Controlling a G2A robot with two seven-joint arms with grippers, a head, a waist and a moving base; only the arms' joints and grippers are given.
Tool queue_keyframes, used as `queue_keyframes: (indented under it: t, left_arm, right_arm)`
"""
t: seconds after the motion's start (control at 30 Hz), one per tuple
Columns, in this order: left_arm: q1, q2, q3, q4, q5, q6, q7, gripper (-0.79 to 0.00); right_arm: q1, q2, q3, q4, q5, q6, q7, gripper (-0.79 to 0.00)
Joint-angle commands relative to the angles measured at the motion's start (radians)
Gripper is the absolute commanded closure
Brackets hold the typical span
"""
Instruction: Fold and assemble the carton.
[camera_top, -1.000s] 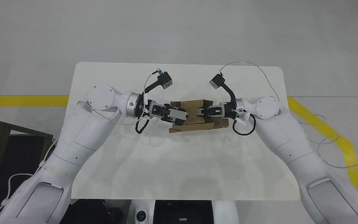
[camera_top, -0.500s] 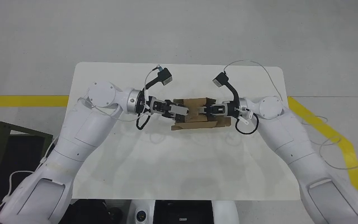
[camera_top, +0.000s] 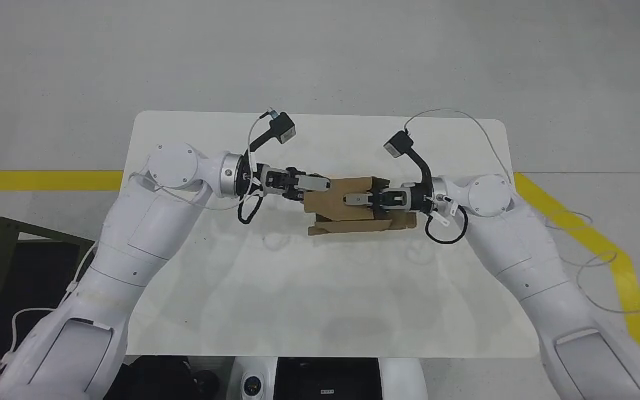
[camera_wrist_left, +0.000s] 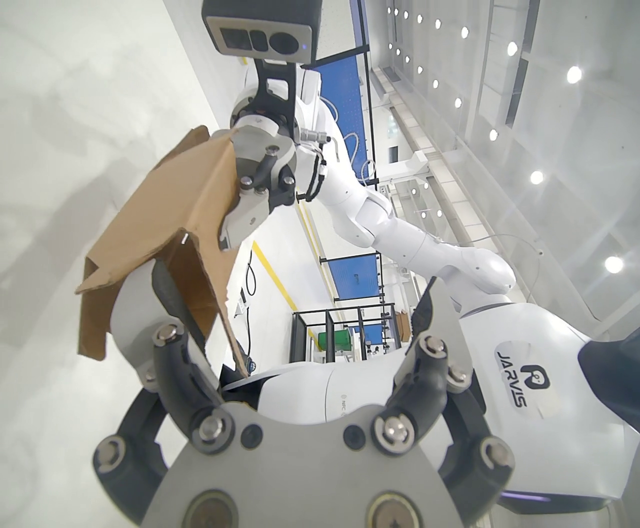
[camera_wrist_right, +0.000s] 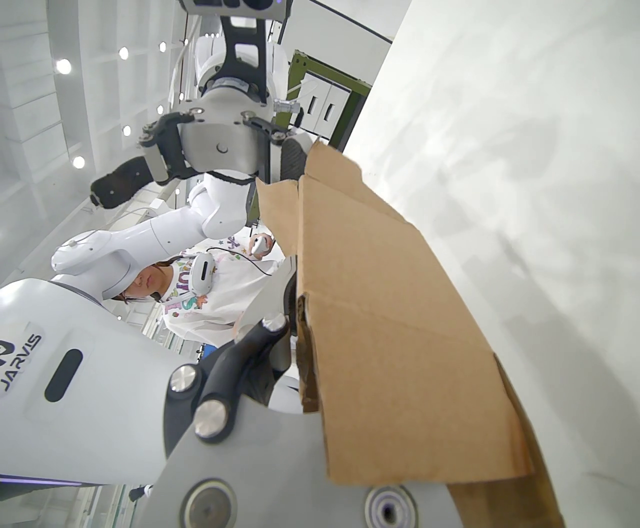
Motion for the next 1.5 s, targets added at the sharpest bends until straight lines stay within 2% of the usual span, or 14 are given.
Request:
queue_keyframes:
  t: [0.0, 0.5, 1.47]
  left_arm:
    - [-0.001, -0.001, -0.001, 0.001, -0.005, 0.000, 0.000, -0.785]
    - [-0.002, -0.004, -0.006, 0.016, -0.014, -0.007, -0.024, -0.785]
    - [0.080, -0.005, 0.011, -0.081, 0.004, 0.033, -0.035, -0.785]
  right_arm:
    - [-0.001, -0.002, -0.003, -0.005, 0.002, 0.002, 0.006, 0.000]
    - [0.017, -0.022, -0.020, 0.022, 0.023, -0.011, 0.025, 0.000]
    - [-0.025, -0.009, 0.085, -0.040, -0.088, -0.016, -0.162, 0.000]
